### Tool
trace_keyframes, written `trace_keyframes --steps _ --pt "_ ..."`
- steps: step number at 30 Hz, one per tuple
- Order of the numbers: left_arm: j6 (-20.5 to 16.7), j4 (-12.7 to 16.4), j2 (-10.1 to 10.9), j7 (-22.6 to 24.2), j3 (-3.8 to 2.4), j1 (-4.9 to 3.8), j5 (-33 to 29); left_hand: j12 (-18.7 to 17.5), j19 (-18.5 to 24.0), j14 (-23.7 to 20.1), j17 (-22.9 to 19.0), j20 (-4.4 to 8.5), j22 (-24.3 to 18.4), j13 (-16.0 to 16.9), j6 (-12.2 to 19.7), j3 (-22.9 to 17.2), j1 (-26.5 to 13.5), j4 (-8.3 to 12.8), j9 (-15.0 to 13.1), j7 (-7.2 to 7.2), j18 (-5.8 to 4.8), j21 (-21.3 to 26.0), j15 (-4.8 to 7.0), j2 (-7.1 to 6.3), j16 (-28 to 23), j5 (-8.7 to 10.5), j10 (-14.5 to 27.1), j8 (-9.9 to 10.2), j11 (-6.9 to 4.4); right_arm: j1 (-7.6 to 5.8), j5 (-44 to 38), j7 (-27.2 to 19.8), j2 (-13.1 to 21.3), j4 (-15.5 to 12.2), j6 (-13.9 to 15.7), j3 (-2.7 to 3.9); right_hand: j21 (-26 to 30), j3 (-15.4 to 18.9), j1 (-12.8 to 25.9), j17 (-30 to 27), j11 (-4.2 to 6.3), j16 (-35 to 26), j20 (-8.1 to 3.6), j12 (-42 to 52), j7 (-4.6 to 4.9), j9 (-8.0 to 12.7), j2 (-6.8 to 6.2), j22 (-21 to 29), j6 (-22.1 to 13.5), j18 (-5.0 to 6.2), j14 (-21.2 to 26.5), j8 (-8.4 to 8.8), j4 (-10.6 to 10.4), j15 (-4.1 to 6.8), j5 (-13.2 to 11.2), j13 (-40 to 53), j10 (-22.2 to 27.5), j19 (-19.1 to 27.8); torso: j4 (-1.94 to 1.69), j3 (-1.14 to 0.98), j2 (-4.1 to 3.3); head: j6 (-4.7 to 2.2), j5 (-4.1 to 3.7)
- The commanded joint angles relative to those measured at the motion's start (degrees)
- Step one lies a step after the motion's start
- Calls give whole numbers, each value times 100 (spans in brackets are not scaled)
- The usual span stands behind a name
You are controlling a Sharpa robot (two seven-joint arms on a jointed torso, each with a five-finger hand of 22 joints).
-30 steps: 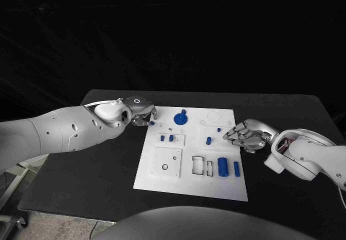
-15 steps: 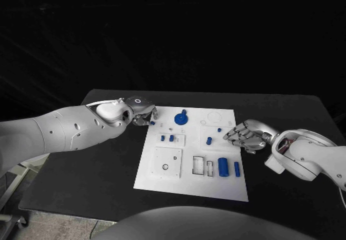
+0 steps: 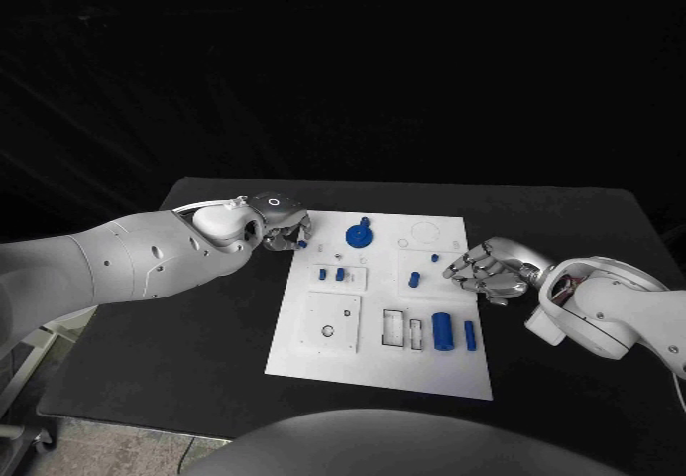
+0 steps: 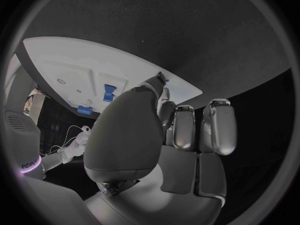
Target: Assemble the parts on the task board
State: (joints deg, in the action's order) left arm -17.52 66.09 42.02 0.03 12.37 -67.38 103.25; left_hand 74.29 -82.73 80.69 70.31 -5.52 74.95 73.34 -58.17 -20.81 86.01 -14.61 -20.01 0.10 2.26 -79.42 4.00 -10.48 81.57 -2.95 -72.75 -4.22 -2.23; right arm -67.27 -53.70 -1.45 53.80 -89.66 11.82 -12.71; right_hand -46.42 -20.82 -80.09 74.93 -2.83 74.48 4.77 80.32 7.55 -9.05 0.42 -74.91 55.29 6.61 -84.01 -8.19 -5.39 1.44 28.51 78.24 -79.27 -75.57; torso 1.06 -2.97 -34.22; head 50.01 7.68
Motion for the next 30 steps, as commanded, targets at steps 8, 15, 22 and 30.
trace_keyframes --steps 8,15,22,30 --pt "132 -83 -60 41 -4 33 1 -154 14 -55 -14 -22 1152 -124 -173 -63 42 0 -7 12 37 46 -13 28 -52 -34 112 -112 -2 7 1 43 3 -5 -116 1 26 -1 -14 174 -6 -23 -3 -35 14 -8 -29 -444 43 106 -79 -9 31 -18 17 104 35 40 1 2 1 -1 -7" --pt "141 -140 -111 35 -6 59 1 -211 13 -61 -25 -23 1152 -179 -213 -82 36 4 -10 24 37 47 -15 61 -66 -36 140 -139 4 10 2 65 4 -4 -151 1 37 -2 -12 166 -7 -33 -2 -47 15 -8 -28 -442 46 107 -76 -11 31 -19 17 91 48 43 1 1 0 -1 -10" --pt "132 -177 -137 25 -7 75 1 -284 9 -57 -17 -24 1154 -254 -259 -118 36 17 -14 45 36 45 -20 137 -75 -40 156 -175 16 13 2 77 -4 2 -184 1 85 -4 -8 145 -10 -58 -1 -68 17 -9 -25 -432 50 115 -66 -13 30 -22 18 69 71 60 -2 -1 2 -1 -8" --pt "-4 -203 -154 80 -7 81 1 -206 8 -4 69 -22 1153 -192 -416 -159 68 102 -44 109 37 51 -45 261 -52 -150 -31 -282 58 21 2 82 -11 9 -209 1 115 -7 -2 133 -13 -73 1 -77 20 -10 -23 -426 53 119 -59 -14 28 -25 18 60 82 72 0 -2 4 -1 -4"
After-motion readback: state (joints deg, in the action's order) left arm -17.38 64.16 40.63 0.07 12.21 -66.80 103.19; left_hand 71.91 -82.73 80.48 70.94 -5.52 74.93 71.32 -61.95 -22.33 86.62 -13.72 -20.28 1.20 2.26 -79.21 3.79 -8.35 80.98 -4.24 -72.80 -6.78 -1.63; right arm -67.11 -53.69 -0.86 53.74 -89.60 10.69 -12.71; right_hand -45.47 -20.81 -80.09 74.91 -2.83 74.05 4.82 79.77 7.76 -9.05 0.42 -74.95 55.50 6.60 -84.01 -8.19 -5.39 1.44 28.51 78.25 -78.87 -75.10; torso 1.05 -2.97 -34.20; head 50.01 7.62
